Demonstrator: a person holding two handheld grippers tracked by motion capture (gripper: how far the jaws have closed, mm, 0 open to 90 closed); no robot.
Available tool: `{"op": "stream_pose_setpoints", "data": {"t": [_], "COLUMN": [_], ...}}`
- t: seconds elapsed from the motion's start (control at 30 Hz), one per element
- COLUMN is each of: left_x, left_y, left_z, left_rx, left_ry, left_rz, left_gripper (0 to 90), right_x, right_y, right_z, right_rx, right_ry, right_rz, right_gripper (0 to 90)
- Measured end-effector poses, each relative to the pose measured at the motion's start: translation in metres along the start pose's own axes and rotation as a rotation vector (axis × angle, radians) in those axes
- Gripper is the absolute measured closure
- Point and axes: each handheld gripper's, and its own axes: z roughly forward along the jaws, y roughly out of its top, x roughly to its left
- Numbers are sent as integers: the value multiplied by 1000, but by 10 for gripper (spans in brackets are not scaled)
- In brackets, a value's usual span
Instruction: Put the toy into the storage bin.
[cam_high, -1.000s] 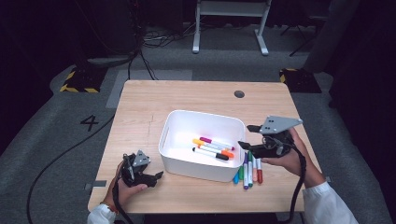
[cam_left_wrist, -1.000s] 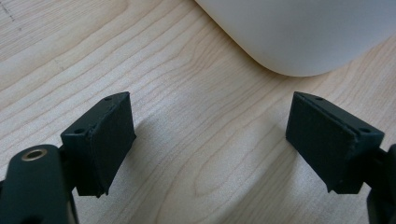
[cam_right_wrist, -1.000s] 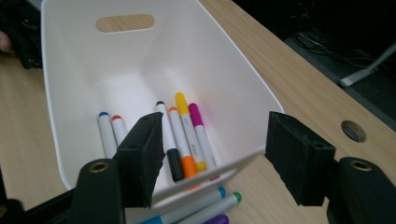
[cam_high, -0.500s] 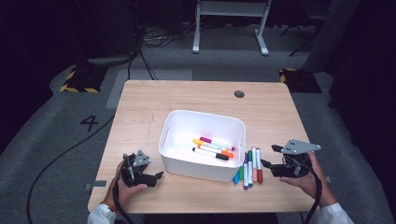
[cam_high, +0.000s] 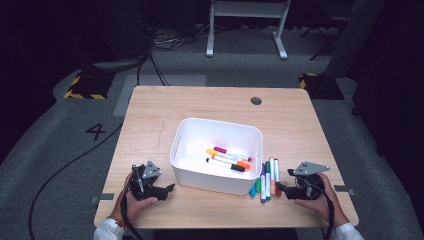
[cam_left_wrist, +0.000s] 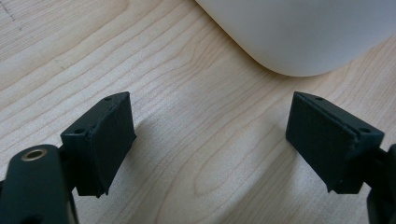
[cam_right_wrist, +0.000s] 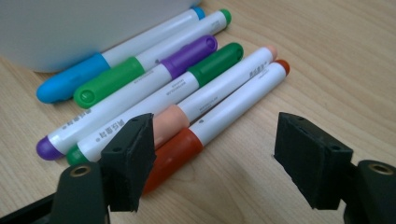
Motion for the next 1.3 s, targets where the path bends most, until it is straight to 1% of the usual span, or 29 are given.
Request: {"op": "stream_pose_setpoints", "data": {"t": [0.03,0.17,0.2,0.23,0.27,0.37,0.5,0.57,0.6,0.67,0.73,0.77,0.8,0.83,0.87,0.9,1.0,1.07,1.13,1.23,1.3], "left_x": [0,0,0,0,0,0,0,0,0,0,0,0,0,0,0,0,0,0,0,0,0], "left_y": [0,0,0,0,0,0,0,0,0,0,0,0,0,0,0,0,0,0,0,0,0], "left_z": [0,0,0,0,0,0,0,0,0,0,0,0,0,0,0,0,0,0,0,0,0], "left_rx": [0,0,0,0,0,0,0,-1,0,0,0,-1,-1,-1,-1,0,-1,-1,0,-1,-1], "left_ry": [0,5,1,6,6,5,7,6,6,7,6,6,6,6,6,4,6,6,6,6,6], "left_rz": [0,0,1,0,0,-1,2,-1,-1,2,0,-1,-1,-1,-1,-1,-1,-1,-1,-1,-1], "left_gripper": [155,155,155,155,155,156,155,156,155,155,155,155,155,155,155,155,155,155,155,155,155], "right_x": [0,-1,-2,-2,-3,-8,-16,-21,-23,-28,-33,-37,-38,-41,-42,-43,-45,-46,-48,-50,-51], "right_y": [-2,-4,-5,-6,-7,-13,-23,-27,-29,-31,-34,-36,-36,-37,-38,-38,-37,-37,-36,-31,-26], "right_z": [2,4,5,5,6,3,0,-2,-3,-6,-7,-8,-9,-9,-9,-9,-9,-11,-14,-23,-28], "right_rx": [7,7,14,17,17,27,44,40,35,33,23,20,14,14,13,13,16,0,-20,-56,-81], "right_ry": [-1,-7,-11,-16,-22,-29,-67,-75,-88,-116,-139,-144,-142,-141,-155,-157,-177,-164,-164,-158,-156], "right_rz": [3,16,20,23,34,51,90,106,127,142,169,180,198,198,206,205,192,205,213,219,213], "right_gripper": [295,299,303,309,315,342,451,504,551,626,694,728,740,742,744,745,746,746,747,747,747]}}
